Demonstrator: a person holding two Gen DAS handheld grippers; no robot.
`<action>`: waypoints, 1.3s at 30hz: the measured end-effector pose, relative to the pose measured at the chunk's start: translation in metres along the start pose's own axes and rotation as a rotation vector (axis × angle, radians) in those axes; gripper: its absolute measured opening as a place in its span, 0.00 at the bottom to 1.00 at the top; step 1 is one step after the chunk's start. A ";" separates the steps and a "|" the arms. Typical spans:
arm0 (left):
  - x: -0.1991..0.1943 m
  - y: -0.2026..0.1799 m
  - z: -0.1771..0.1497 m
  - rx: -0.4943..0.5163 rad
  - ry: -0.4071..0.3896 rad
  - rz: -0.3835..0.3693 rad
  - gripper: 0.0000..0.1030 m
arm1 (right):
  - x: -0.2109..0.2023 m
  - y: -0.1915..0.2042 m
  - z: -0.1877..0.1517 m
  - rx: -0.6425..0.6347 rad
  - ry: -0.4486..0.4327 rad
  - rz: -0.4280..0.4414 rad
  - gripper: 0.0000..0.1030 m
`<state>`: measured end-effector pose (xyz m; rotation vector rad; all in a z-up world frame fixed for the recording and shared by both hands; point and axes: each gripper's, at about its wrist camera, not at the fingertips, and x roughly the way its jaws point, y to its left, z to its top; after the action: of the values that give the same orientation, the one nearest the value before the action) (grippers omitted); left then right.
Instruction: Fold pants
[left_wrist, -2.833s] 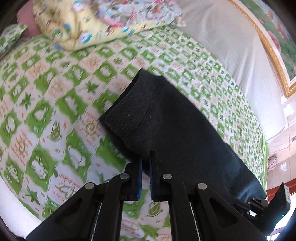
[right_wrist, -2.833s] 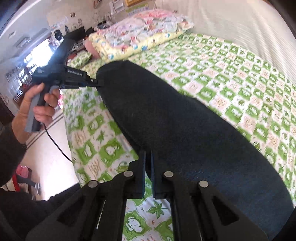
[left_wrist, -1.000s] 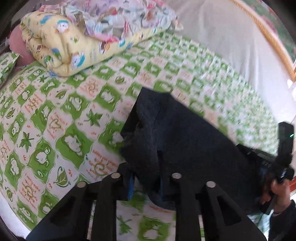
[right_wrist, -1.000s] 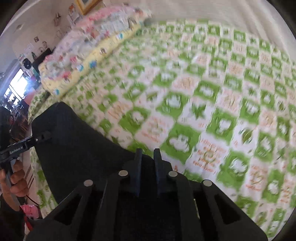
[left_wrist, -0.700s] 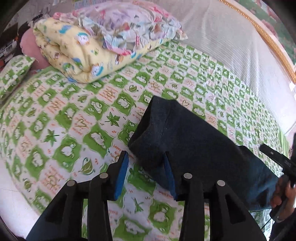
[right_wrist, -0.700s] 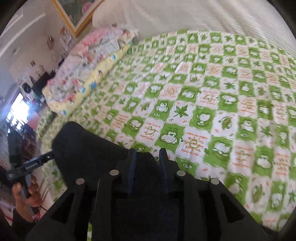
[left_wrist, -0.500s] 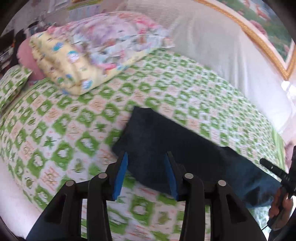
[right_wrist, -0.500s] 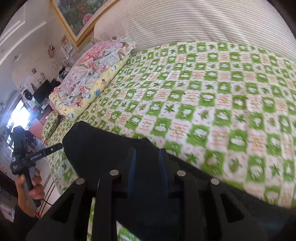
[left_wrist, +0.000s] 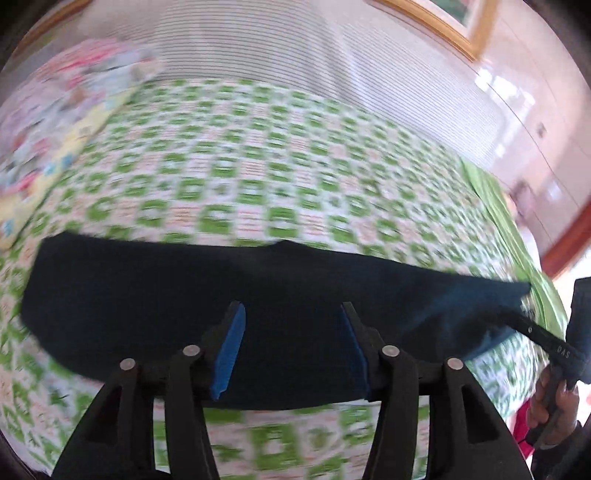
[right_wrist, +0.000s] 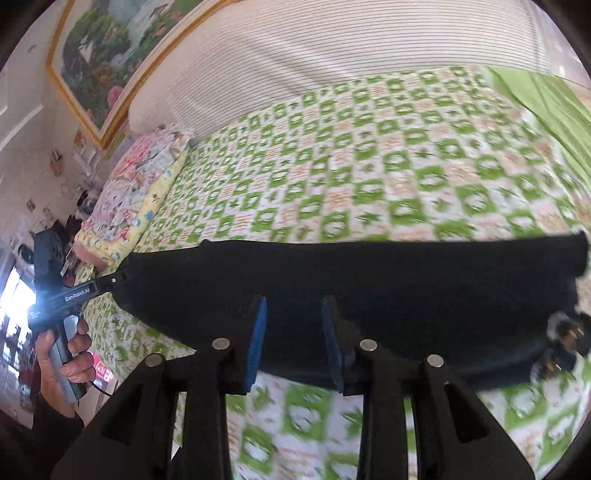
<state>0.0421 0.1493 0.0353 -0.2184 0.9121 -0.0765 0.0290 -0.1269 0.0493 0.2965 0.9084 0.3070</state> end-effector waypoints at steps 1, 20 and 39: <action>0.004 -0.012 0.001 0.025 0.010 -0.014 0.52 | -0.009 -0.008 -0.004 0.017 -0.015 -0.011 0.32; 0.057 -0.181 0.016 0.384 0.168 -0.195 0.57 | -0.086 -0.088 -0.031 0.179 -0.151 -0.137 0.32; 0.115 -0.279 0.029 0.620 0.281 -0.261 0.57 | -0.093 -0.128 -0.057 0.377 -0.140 -0.131 0.43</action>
<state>0.1431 -0.1366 0.0246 0.2591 1.0904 -0.6350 -0.0532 -0.2730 0.0347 0.5951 0.8397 -0.0095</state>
